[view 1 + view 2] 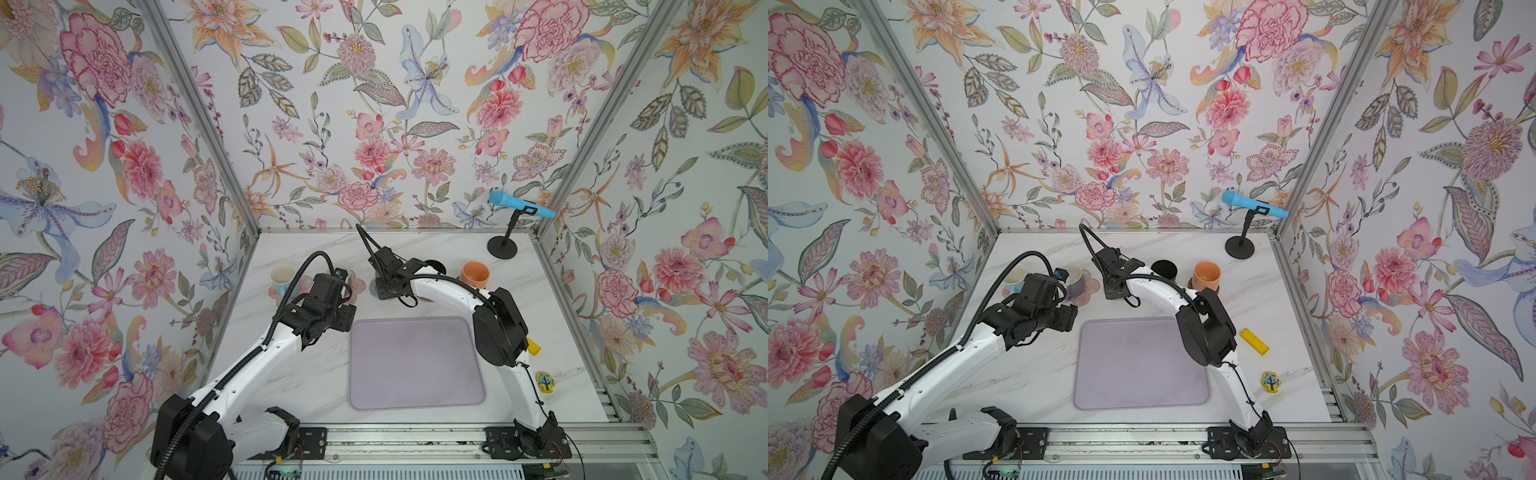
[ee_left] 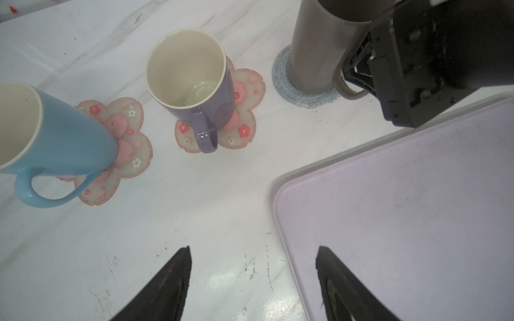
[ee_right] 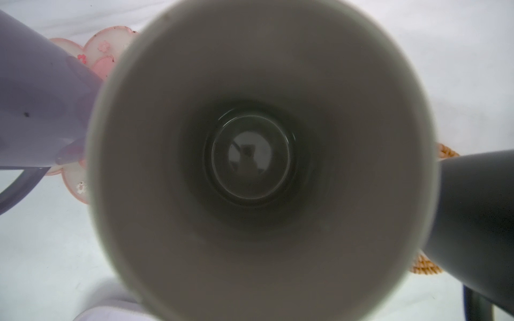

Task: Place cups on coasters
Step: Place the cup on the coaster, then move the cup onto the coaster.

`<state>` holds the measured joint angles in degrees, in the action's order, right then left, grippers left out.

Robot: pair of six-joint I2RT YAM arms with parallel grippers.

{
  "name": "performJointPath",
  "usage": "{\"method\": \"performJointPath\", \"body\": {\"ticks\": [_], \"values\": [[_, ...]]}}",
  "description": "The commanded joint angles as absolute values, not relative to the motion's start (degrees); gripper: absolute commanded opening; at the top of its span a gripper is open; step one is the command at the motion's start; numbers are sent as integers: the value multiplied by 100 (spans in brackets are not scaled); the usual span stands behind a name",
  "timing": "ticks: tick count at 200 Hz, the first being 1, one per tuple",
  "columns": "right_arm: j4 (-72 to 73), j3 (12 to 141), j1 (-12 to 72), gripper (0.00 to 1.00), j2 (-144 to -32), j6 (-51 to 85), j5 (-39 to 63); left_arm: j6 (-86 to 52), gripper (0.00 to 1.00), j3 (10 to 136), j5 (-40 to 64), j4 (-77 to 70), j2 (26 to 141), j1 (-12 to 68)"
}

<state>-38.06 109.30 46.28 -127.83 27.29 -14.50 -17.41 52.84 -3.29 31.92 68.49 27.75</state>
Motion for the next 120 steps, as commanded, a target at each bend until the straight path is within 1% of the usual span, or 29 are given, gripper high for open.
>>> {"method": "performJointPath", "body": {"ticks": [1,38,89,103,120], "values": [[-3485,11051,4605,0,-12539,2899,-1449,-1758,75,5287,-383,3322,6969,2707],[-3481,11083,4614,0,-12537,2845,-1362,-1749,75,5282,-417,3329,7005,2707],[-3493,11014,4592,0,-12555,2794,-1520,-1725,75,5238,-438,3287,7032,2709],[-3540,11047,4599,12,-12580,2843,-1521,-1706,75,5256,-449,3300,7033,2707],[-3648,11164,4607,18,-12644,2857,-1521,-1688,75,5265,-466,3309,7033,2709]]}}
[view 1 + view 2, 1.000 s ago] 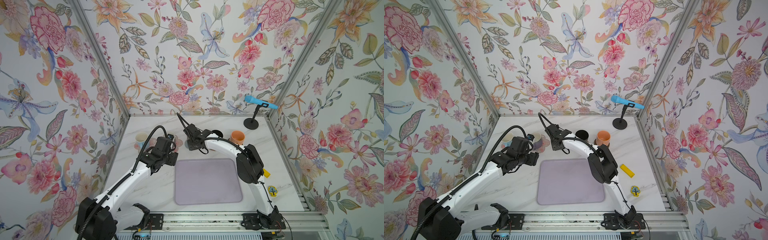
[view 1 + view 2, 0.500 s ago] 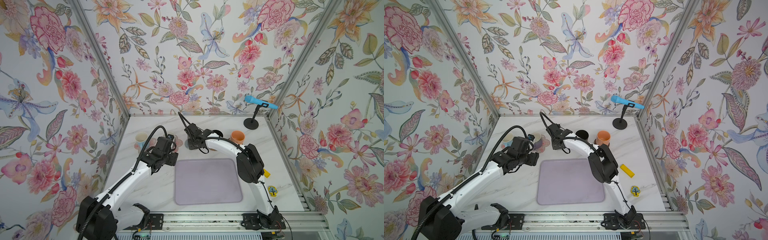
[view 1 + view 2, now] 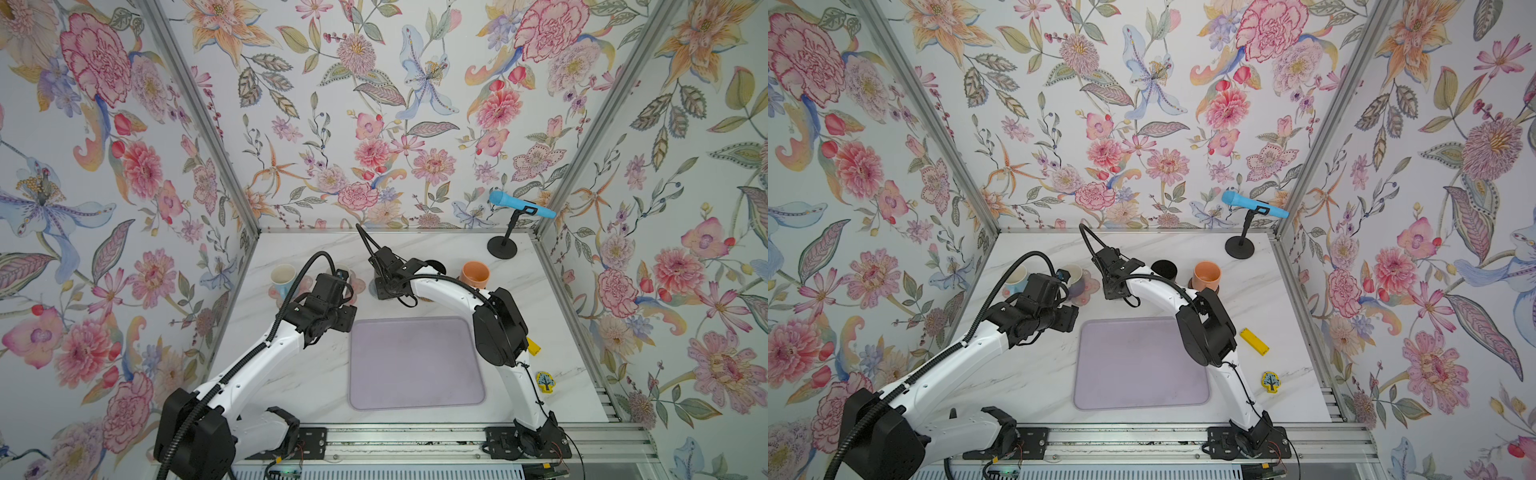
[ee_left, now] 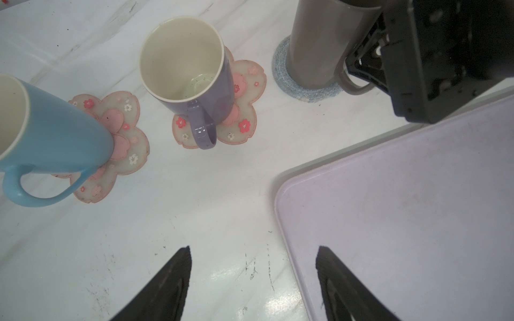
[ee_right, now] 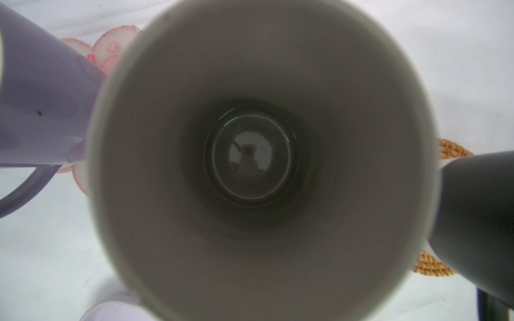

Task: Place cups on coasters
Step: Move the cup onto the coaster.

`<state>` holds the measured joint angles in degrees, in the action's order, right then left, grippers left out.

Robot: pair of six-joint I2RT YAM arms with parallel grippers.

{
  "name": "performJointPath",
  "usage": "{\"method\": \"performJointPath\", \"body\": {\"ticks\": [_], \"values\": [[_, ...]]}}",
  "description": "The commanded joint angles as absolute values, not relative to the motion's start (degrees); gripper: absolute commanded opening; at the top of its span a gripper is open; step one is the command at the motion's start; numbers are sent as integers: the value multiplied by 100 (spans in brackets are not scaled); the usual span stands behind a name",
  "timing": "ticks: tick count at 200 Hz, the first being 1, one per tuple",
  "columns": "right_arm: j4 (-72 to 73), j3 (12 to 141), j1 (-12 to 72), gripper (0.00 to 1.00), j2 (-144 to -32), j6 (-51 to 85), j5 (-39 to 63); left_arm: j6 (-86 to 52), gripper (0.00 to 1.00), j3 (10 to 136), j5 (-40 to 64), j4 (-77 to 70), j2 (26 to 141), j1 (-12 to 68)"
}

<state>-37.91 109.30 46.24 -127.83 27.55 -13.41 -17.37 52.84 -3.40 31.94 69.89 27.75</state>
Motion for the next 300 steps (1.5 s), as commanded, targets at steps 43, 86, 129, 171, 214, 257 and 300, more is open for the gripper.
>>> {"method": "performJointPath", "body": {"ticks": [43,86,129,171,214,257,300], "values": [[-3694,11276,4647,27,-12665,2830,-1494,-1713,75,5232,-486,3296,6980,2707],[-3725,11281,4675,29,-12629,2841,-1477,-1747,75,5195,-500,3298,6874,2709],[-3788,11241,4710,28,-12617,2888,-1453,-1766,75,5159,-494,3310,6817,2713],[-3806,11186,4753,24,-12610,2917,-1474,-1784,75,5142,-527,3332,6762,2708],[-3919,11121,4755,17,-12570,2965,-1605,-1802,75,5142,-540,3349,6717,2708],[-3922,10874,4763,11,-12383,3029,-1696,-1811,75,5167,-542,3362,6722,2708],[-3915,10609,4781,8,-12197,3116,-1786,-1835,75,5203,-528,3392,6711,2707]]}}
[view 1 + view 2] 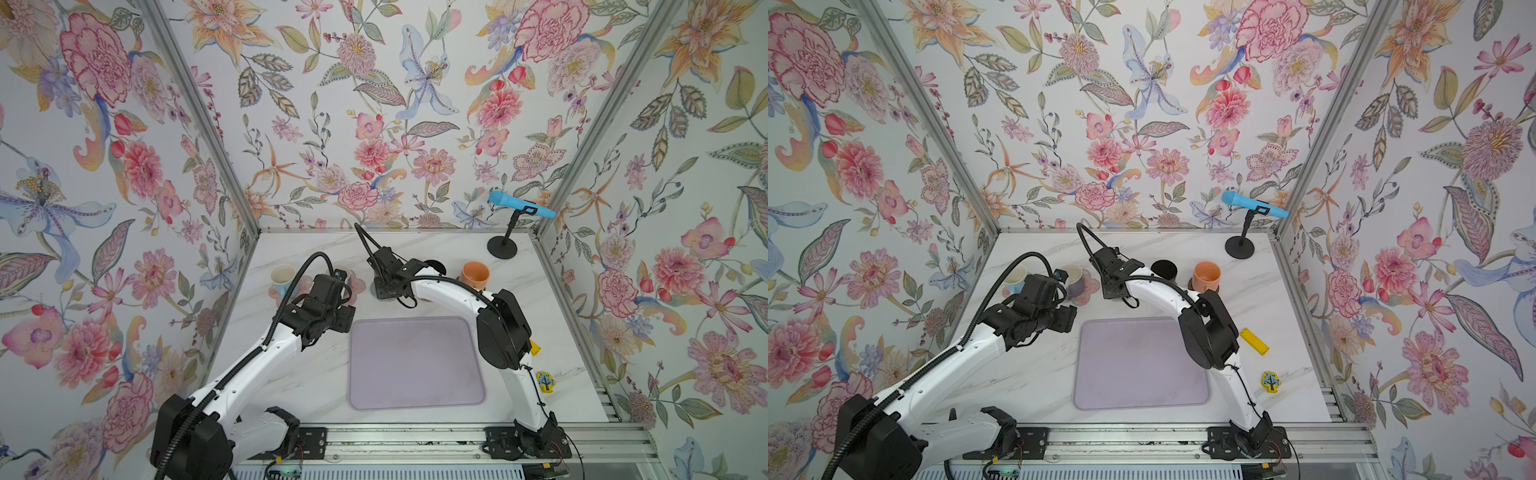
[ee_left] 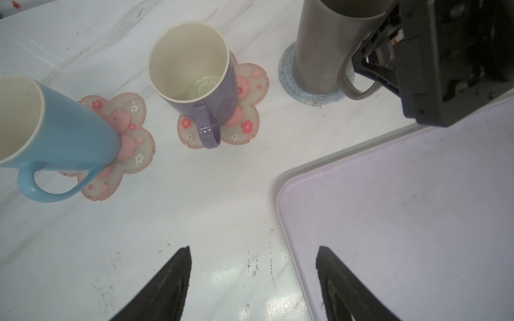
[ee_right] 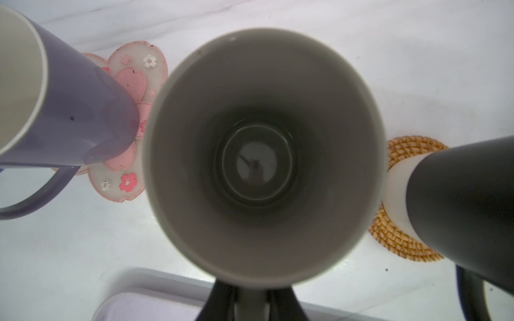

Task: Place cups on coasters
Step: Move the cup onto the coaster.

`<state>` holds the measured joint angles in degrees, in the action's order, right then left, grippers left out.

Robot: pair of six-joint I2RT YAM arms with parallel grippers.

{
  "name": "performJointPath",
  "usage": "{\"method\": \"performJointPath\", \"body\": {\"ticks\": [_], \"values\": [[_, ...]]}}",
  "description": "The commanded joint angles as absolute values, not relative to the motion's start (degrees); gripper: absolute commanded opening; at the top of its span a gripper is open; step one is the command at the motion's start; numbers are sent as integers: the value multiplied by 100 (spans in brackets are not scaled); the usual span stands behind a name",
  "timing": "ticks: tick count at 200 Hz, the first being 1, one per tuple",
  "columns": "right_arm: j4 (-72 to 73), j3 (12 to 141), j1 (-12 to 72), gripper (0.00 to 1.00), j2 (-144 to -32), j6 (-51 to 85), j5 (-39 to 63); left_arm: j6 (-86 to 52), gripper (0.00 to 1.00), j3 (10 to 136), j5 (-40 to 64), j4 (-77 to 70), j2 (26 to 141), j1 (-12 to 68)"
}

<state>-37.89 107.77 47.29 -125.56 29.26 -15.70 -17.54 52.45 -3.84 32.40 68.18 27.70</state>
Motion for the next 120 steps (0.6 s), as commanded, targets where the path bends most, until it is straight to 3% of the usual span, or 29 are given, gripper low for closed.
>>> {"method": "performJointPath", "body": {"ticks": [1,42,120], "values": [[-3913,10605,4785,8,-12198,3118,-1785,-1836,75,5203,-528,3393,6709,2707],[-3912,10549,4780,10,-12203,3132,-1749,-1863,75,5221,-519,3415,6673,2709],[-3914,10732,4786,39,-12139,3006,-1854,-1924,75,5232,-533,3419,6629,2714]]}}
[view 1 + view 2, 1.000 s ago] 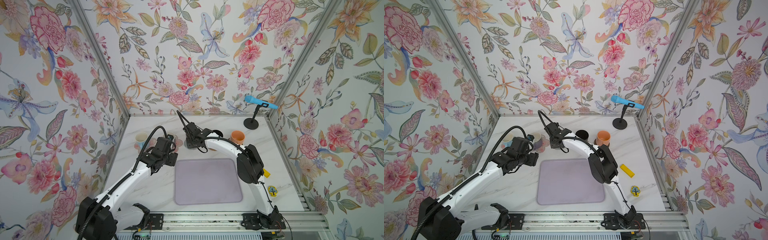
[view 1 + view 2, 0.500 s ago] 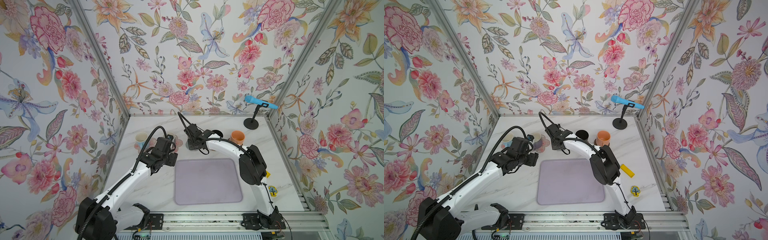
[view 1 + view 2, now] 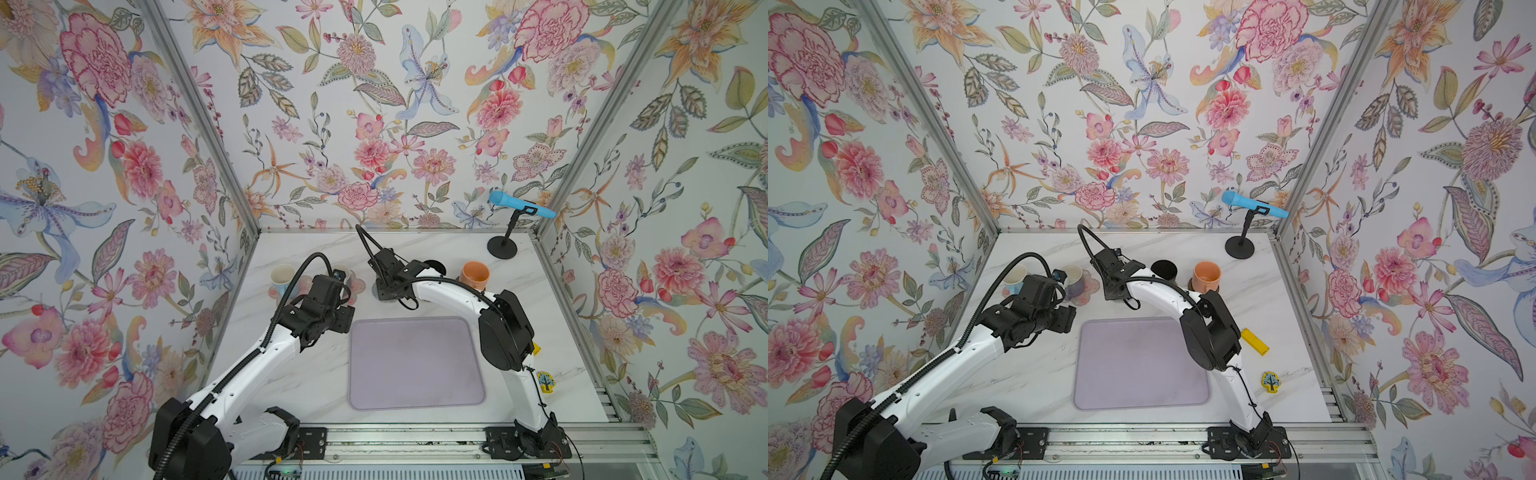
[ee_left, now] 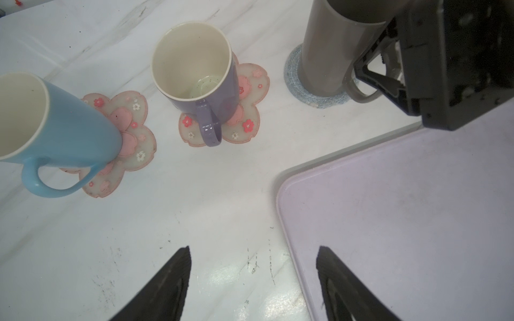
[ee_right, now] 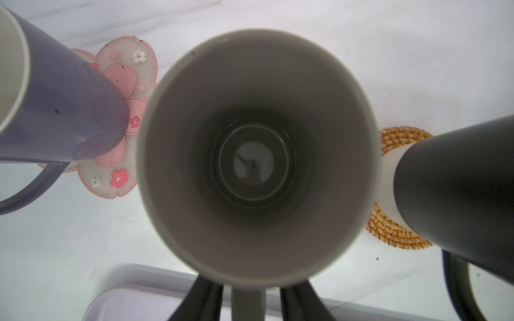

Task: Place cups on coasters
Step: Move the cup onto the coaster, then reset both arms

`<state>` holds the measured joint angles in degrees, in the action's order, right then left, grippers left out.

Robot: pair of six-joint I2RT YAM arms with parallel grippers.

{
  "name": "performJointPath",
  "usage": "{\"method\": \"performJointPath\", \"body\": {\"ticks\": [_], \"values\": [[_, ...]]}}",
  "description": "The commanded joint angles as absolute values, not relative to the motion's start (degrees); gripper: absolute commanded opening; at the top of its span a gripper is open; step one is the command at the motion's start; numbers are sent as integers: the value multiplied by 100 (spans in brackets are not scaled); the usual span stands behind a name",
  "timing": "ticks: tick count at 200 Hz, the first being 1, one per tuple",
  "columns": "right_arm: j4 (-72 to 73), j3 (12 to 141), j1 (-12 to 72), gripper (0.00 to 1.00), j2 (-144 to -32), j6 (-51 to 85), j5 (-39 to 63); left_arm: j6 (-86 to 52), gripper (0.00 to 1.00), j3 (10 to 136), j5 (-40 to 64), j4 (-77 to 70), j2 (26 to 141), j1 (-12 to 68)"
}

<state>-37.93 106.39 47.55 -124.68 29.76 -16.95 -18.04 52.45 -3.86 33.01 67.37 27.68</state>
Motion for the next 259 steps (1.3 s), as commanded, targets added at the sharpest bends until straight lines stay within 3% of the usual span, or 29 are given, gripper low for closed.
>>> {"method": "performJointPath", "body": {"ticks": [1,171,259], "values": [[-3912,10732,4788,39,-12138,3006,-1854,-1924,75,5231,-530,3423,6628,2715],[-3913,10114,4816,41,-11485,3139,-2003,-1969,76,5264,-515,3352,6543,2709],[-3439,9156,4938,46,-10476,2860,-2168,-2039,76,5254,-660,3250,6407,2720]]}}
